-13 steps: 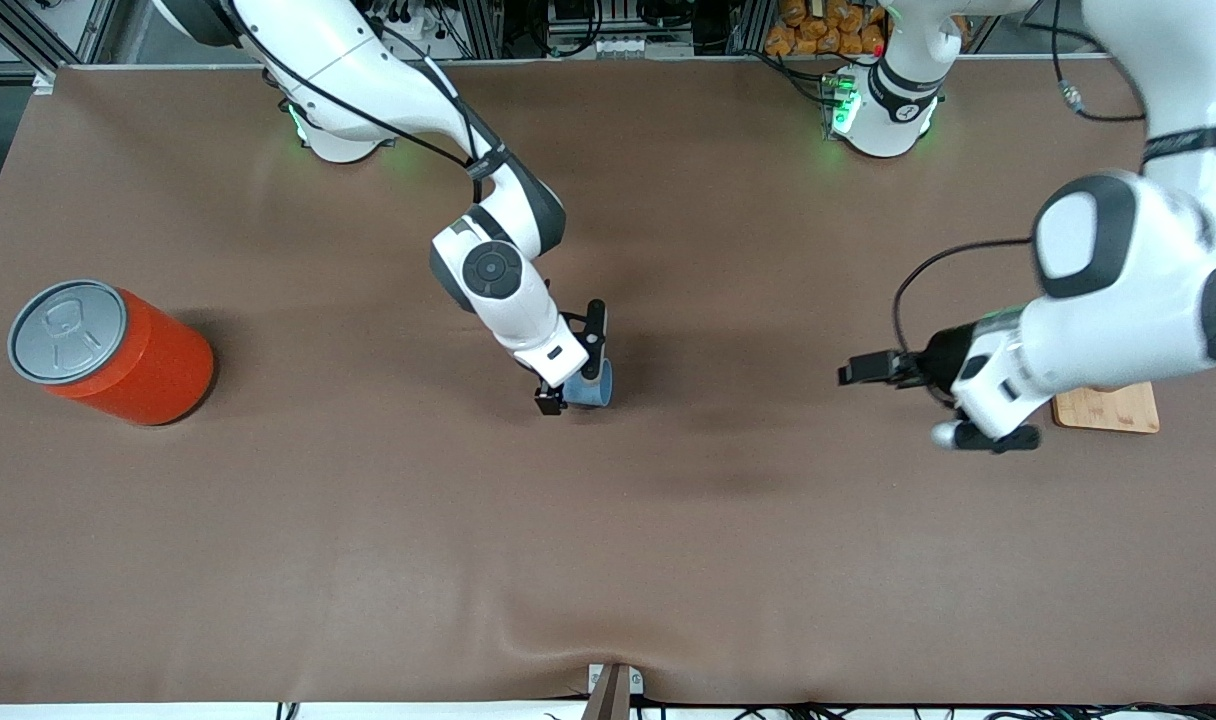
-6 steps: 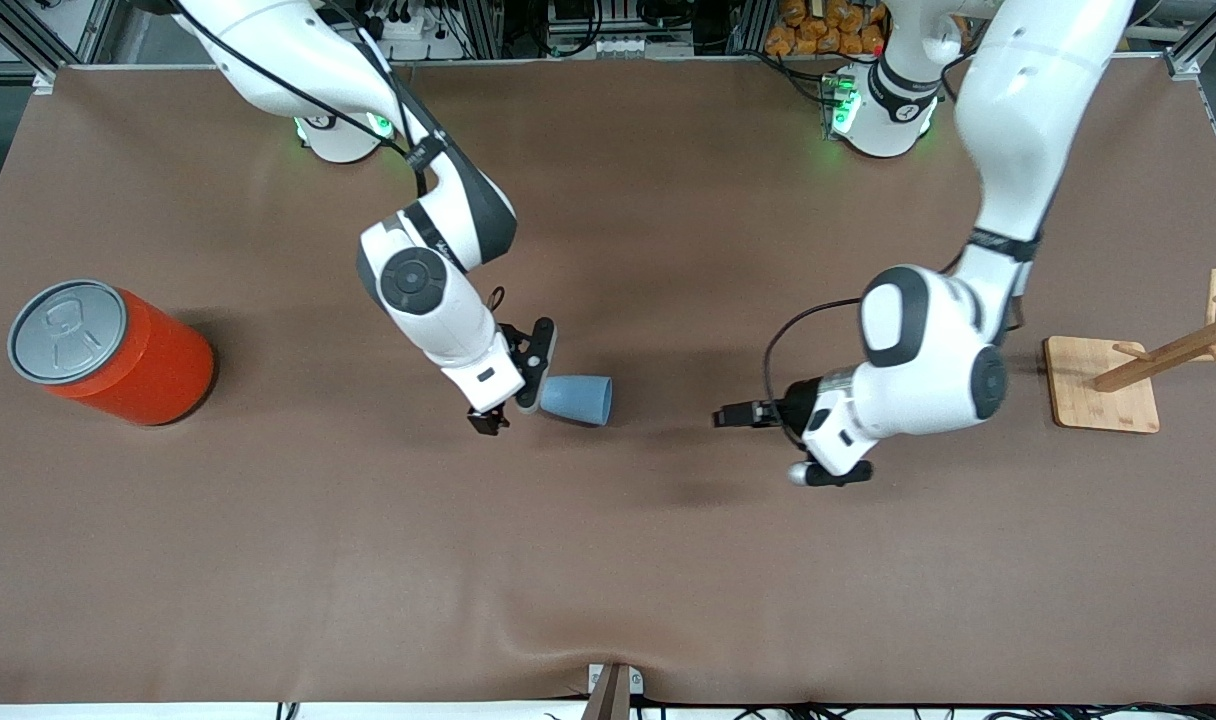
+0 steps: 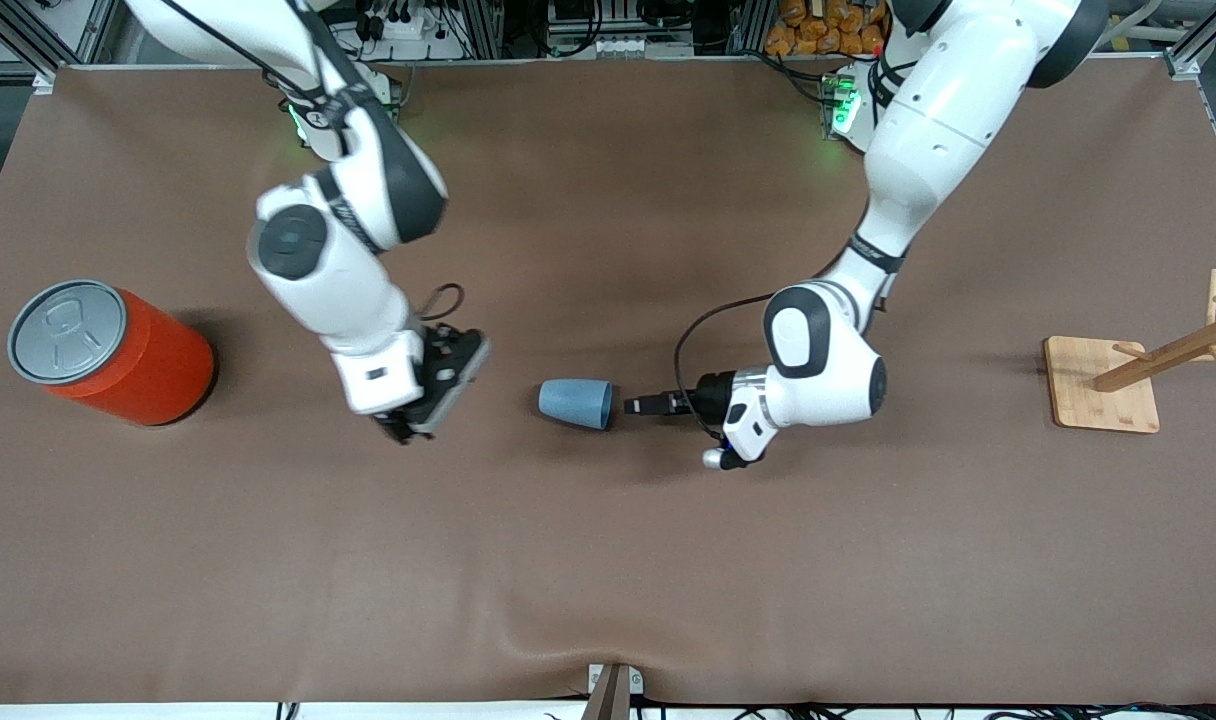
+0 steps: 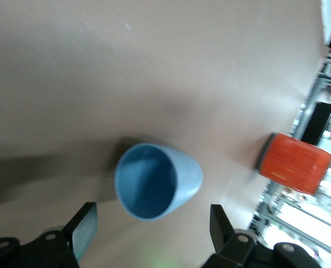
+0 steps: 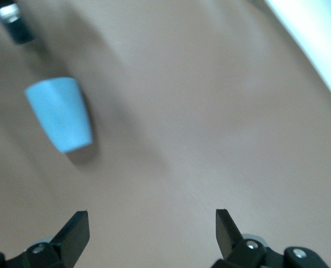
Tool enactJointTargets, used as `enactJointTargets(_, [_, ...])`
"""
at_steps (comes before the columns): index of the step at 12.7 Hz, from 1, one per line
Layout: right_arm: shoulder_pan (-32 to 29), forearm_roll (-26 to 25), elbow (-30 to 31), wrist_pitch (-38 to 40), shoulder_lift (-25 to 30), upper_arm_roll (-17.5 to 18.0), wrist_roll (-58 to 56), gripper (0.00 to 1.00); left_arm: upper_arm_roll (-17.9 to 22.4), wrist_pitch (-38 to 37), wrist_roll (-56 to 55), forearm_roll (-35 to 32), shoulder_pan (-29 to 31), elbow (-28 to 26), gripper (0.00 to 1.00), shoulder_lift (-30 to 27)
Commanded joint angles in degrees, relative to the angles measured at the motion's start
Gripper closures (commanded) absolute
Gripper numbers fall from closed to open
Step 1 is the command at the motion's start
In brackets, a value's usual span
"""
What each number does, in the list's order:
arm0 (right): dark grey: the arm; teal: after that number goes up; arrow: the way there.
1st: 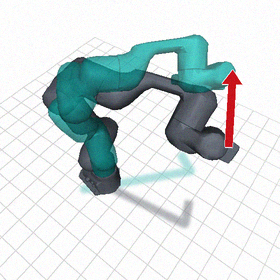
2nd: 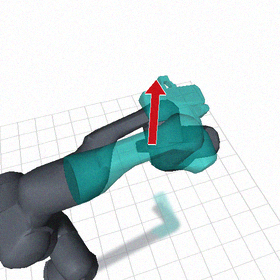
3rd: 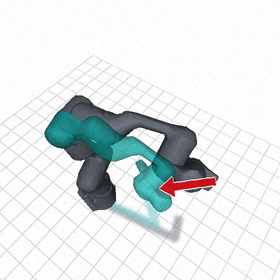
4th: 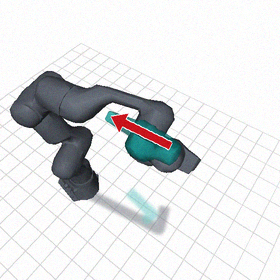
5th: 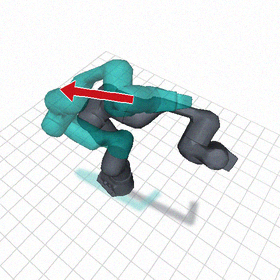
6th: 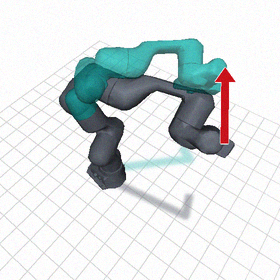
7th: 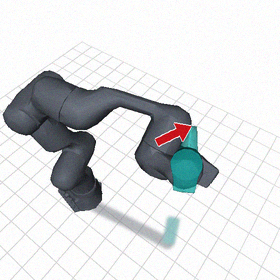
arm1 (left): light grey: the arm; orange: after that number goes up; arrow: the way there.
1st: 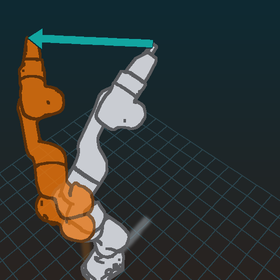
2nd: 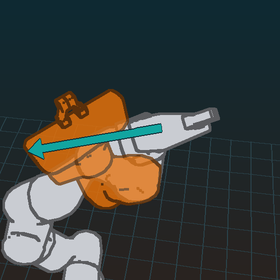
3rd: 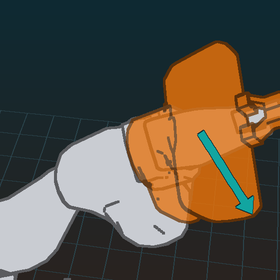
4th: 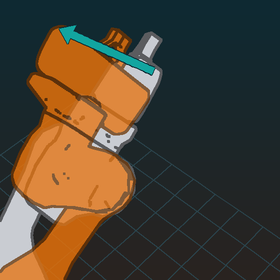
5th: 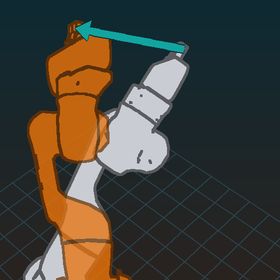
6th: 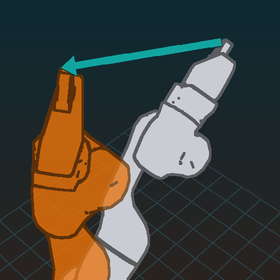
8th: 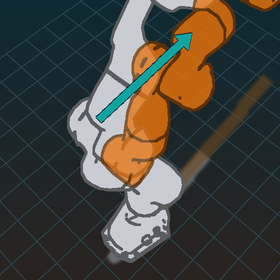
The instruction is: Flip cup
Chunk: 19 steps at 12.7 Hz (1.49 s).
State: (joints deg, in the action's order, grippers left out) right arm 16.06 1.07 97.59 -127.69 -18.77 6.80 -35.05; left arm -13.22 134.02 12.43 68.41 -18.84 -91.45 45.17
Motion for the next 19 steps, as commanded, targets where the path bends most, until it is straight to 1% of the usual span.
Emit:
enactJointTargets(1, [-8.2, 1.7, 2.0, 2.1, 6.3, 1.0, 1.1, 0.0, -0.1, 0.4, 5.8, 6.5, -1.3, 2.7, 0.15, 2.5])
enactJointTargets(2, [-10.3, 2.5, 2.1, 3.3, 7.9, 1.0, 1.1, 0.0, -0.1, 0.4, 5.8, 6.6, -2.0, 3.6, 0.19, 3.3])
enactJointTargets(3, [-12.5, 2.7, 1.9, 6.4, 9.6, 1.0, 1.1, 0.0, -0.1, 0.4, 5.8, 6.7, -2.5, 5.4, 0.26, 4.4])
enactJointTargets(5, [-14.5, 3.0, 1.9, 12.3, 14.1, 0.2, 2.0, 0.0, 0.0, 0.5, 5.9, 6.7, -4.1, 8.0, 0.32, 6.4])
enactJointTargets(7, [-15.0, 2.9, 1.9, 17.5, 17.8, -1.7, 6.5, 0.0, 0.0, 0.7, 6.3, 6.7, -4.9, 9.2, 0.39, 7.5])
enactJointTargets(9, [-14.6, 2.9, 1.9, 22.7, 21.0, -4.2, 11.0, 0.0, 0.0, 1.2, 6.6, 6.6, -6.1, 9.0, 0.51, 7.6])
enactJointTargets(10, [-14.4, 2.9, 1.7, 24.6, 22.0, -5.3, 11.9, 0.0, 0.0, 1.2, 6.6, 6.6, -6.3, 8.8, 0.6, 7.6])
enactJointTargets(11, [-14.6, 2.9, 1.6, 26.4, 22.8, -5.7, 12.3, 0.0, 0.0, 1.2, 6.3, 6.8, -6.2, 8.8, 0.83, 7.2])
enactJointTargets(12, [-14.5, 2.9, 1.4, 28.2, 23.2, -6.9, 13.3, 0.0, 0.0, 1.2, 5.6, 6.7, -6.2, 8.9, 1.0, 6.5])
enactJointTargets(13, [-14.3, 2.9, 0.9, 29.9, 23.2, -8.0, 15.3, 0.0, 0.1, 1.1, 4.8, 6.4, -6.2, 8.8, 1.0, 5.5])
enactJointTargets(14, [-14.5, 2.9, 0.2, 31.3, 23.2, -8.3, 17.8, 0.0, 0.6, 1.0, 1.5, 5.4, -5.9, 8.7, 1.0, 4.4])
enactJointTargets(15, [-14.6, 2.9, -1.0, 33.6, 23.1, -8.2, 20.7, 0.0, 0.9, 0.9, -2.5, 3.0, -5.6, 8.7, 1.0, 3.0])
enactJointTargets(16, [-14.5, 2.9, -3.0, 36.8, 22.8, -8.1, 23.9, 0.0, 1.1, 1.1, -8.4, -1.6, -5.4, 7.9, 1.0, 0.2])
enactJointTargets(18, [-14.3, 2.4, -4.8, 41.3, 22.6, -7.9, 32.7, 0.0, 2.9, 0.7, -20.8, -11.7, -5.1, 7.3, 1.0, -4.2])
enactJointTargets(19, [-14.4, 2.1, -6.0, 43.2, 22.6, -8.0, 34.7, 0.0, 3.0, 0.4, -25.1, -16.2, -4.5, 7.1, 1.0, -6.0])
